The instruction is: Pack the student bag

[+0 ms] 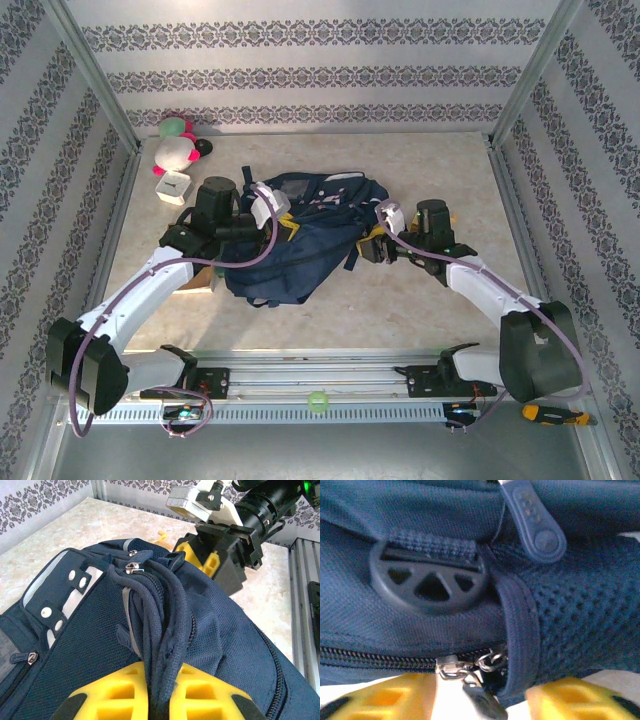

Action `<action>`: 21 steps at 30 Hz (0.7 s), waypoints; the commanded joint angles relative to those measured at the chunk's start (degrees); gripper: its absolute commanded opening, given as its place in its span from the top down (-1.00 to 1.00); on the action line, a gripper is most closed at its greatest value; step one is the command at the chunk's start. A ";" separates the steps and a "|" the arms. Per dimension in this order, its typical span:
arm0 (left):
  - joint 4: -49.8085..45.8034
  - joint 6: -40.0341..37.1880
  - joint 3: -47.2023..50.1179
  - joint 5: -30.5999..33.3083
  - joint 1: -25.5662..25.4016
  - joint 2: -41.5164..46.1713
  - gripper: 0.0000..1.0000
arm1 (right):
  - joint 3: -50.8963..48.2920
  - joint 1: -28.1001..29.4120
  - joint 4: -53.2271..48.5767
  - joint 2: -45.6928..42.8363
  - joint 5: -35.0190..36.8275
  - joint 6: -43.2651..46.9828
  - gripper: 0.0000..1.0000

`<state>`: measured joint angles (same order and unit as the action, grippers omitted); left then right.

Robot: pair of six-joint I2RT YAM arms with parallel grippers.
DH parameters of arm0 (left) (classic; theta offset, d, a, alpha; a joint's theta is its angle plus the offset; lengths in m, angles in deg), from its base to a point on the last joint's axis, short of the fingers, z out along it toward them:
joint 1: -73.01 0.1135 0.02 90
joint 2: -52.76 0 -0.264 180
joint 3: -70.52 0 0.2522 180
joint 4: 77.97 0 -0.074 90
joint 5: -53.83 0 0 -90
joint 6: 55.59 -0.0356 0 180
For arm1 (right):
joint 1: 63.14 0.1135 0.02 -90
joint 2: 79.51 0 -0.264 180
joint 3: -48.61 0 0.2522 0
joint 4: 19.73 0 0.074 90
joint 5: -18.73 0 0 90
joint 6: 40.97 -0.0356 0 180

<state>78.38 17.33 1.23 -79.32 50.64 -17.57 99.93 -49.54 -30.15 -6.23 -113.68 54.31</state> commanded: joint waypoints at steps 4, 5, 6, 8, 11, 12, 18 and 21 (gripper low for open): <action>4.39 -0.04 -2.58 1.12 0.79 0.41 1.00 | 0.81 -0.58 -1.19 -1.60 -5.74 2.74 0.76; 4.28 -0.12 -2.48 2.66 0.80 0.49 1.00 | 0.61 -0.61 -1.72 -2.25 -5.87 2.63 0.84; 4.18 -0.06 -2.48 4.25 0.78 0.53 1.00 | 0.43 -0.60 -2.09 -2.98 -6.09 2.31 0.92; 4.16 0.16 -2.41 6.79 0.70 0.50 1.00 | 0.07 -0.66 -2.66 -4.28 -6.32 1.49 1.00; 4.65 1.01 -2.18 10.46 -0.38 0.51 1.00 | -0.21 -0.20 -2.64 -5.71 -7.12 -0.74 1.00; 5.04 1.28 -2.15 12.51 -1.00 0.34 1.00 | -0.13 0.16 -2.92 -6.09 -7.09 -1.61 1.00; 8.35 4.59 -1.87 23.72 -5.93 -1.64 1.00 | 0.40 5.64 -4.54 -9.00 -5.36 -4.76 1.00; 10.78 6.94 -2.02 27.18 -7.78 -3.11 1.00 | 0.75 9.25 -5.78 -9.93 -3.29 -6.53 1.00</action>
<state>81.97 19.87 1.23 -61.47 43.69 -19.56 99.86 -43.11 -34.98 -14.28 -116.35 50.26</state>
